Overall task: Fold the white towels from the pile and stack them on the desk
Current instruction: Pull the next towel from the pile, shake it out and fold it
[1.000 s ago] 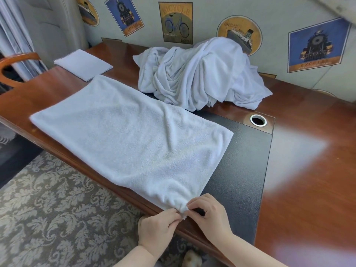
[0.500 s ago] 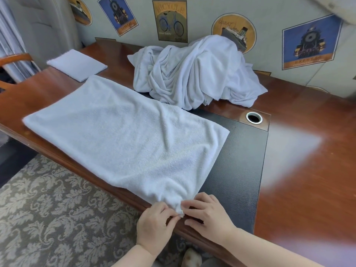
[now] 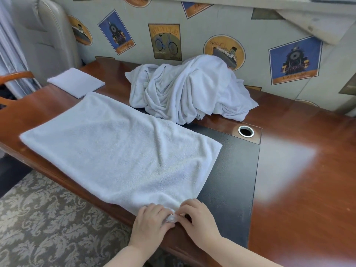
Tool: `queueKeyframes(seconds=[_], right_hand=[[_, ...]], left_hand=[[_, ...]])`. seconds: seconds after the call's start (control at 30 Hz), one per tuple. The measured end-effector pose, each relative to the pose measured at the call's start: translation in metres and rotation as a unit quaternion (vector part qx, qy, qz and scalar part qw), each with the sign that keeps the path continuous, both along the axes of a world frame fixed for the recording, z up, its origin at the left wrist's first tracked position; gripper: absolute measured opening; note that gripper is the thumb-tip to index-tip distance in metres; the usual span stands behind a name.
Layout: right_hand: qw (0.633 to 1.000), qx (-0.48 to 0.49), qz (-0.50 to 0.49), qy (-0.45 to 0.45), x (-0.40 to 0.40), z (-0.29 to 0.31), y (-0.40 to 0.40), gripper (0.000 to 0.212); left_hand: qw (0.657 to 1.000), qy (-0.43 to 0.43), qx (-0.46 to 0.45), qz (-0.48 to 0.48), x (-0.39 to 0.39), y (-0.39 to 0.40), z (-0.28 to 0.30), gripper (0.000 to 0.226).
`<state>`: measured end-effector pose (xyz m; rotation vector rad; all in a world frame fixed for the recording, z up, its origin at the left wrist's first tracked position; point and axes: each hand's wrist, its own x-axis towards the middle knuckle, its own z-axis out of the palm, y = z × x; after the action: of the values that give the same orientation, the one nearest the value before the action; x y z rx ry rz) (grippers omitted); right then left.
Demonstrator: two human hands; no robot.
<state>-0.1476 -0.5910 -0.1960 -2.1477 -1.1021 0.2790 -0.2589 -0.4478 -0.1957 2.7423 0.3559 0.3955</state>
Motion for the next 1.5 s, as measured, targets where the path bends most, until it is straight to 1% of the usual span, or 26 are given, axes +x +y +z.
queueKeyframes(seconds=[0.07, 0.1, 0.17, 0.2, 0.27, 0.33, 0.37, 0.43, 0.5, 0.57, 0.63, 0.67, 0.73, 0.8, 0.83, 0.93, 1.0, 1.07, 1.13, 1.2, 1.27, 1.3, 1.4, 1.5], right_hand=[[0.989, 0.071, -0.114, 0.068, 0.012, 0.005, -0.005, 0.007], [0.972, 0.101, -0.183, 0.109, 0.021, 0.008, -0.006, 0.013], [0.931, 0.116, -0.292, 0.186, 0.046, 0.015, -0.004, 0.022], [0.917, 0.113, -0.319, 0.21, 0.058, 0.019, 0.0, 0.022], [0.901, 0.121, -0.33, 0.256, 0.081, 0.028, 0.015, 0.018], [0.886, 0.153, -0.325, 0.291, 0.097, 0.039, 0.033, 0.018], [0.885, 0.166, -0.322, 0.293, 0.103, 0.043, 0.043, 0.019], [0.9, 0.163, -0.308, 0.263, 0.113, 0.05, 0.057, 0.023], [0.936, 0.111, -0.265, 0.201, 0.121, 0.052, 0.061, 0.028], [0.975, 0.039, -0.193, 0.105, 0.127, 0.046, 0.055, 0.029], [0.992, -0.026, -0.122, 0.004, 0.131, 0.036, 0.046, 0.026], [0.994, -0.053, -0.092, -0.027, 0.133, 0.03, 0.042, 0.023], [0.993, -0.09, -0.056, -0.055, 0.141, 0.022, 0.039, 0.023], [0.987, -0.131, -0.035, -0.081, 0.153, 0.021, 0.039, 0.033], [0.981, -0.157, -0.031, -0.111, 0.161, 0.022, 0.039, 0.036], [0.948, -0.235, -0.059, -0.206, 0.181, 0.028, 0.031, 0.038], [0.938, -0.231, -0.108, -0.234, 0.193, 0.036, 0.026, 0.037], [0.944, -0.178, -0.139, -0.241, 0.203, 0.043, 0.023, 0.031], [0.955, -0.129, -0.133, -0.234, 0.21, 0.049, 0.026, 0.022], [0.968, -0.11, -0.127, -0.185, 0.214, 0.054, 0.032, 0.018], [0.98, -0.075, -0.15, -0.111, 0.219, 0.055, 0.039, 0.021], [0.981, -0.062, -0.158, -0.092, 0.223, 0.056, 0.041, 0.023], [0.982, -0.04, -0.16, -0.089, 0.233, 0.058, 0.047, 0.019], [0.982, -0.036, -0.179, -0.04, 0.242, 0.061, 0.054, 0.01]], left_hand=[[0.996, -0.07, -0.023, 0.05, 0.008, 0.008, 0.014, 0.02], [0.988, -0.114, -0.052, 0.093, 0.013, 0.013, 0.023, 0.022], [0.96, -0.196, -0.107, 0.172, 0.023, 0.027, 0.042, 0.025], [0.947, -0.224, -0.129, 0.193, 0.029, 0.032, 0.052, 0.021], [0.936, -0.245, -0.166, 0.193, 0.041, 0.037, 0.066, 0.014], [0.929, -0.235, -0.219, 0.183, 0.05, 0.036, 0.074, 0.019], [0.923, -0.225, -0.25, 0.188, 0.053, 0.036, 0.077, 0.023], [0.914, -0.21, -0.277, 0.209, 0.057, 0.037, 0.079, 0.023], [0.911, -0.209, -0.278, 0.221, 0.058, 0.04, 0.08, 0.013], [0.912, -0.215, -0.267, 0.227, 0.059, 0.043, 0.081, 0.012], [0.908, -0.226, -0.265, 0.231, 0.06, 0.044, 0.082, 0.013], [0.906, -0.234, -0.265, 0.234, 0.06, 0.045, 0.082, 0.014], [0.9, -0.254, -0.26, 0.241, 0.06, 0.047, 0.085, 0.016], [0.894, -0.267, -0.257, 0.251, 0.06, 0.049, 0.087, 0.016], [0.89, -0.272, -0.258, 0.258, 0.061, 0.051, 0.087, 0.017], [0.878, -0.283, -0.269, 0.276, 0.061, 0.056, 0.084, 0.018], [0.875, -0.285, -0.272, 0.281, 0.061, 0.057, 0.083, 0.018], [0.872, -0.288, -0.272, 0.286, 0.06, 0.058, 0.083, 0.017], [0.869, -0.293, -0.27, 0.293, 0.06, 0.059, 0.083, 0.017], [0.867, -0.297, -0.268, 0.296, 0.059, 0.06, 0.085, 0.019], [0.867, -0.299, -0.268, 0.297, 0.059, 0.062, 0.086, 0.019], [0.867, -0.298, -0.268, 0.297, 0.059, 0.062, 0.087, 0.018], [0.863, -0.303, -0.27, 0.301, 0.058, 0.065, 0.088, 0.017], [0.863, -0.303, -0.271, 0.3, 0.058, 0.066, 0.09, 0.021]])
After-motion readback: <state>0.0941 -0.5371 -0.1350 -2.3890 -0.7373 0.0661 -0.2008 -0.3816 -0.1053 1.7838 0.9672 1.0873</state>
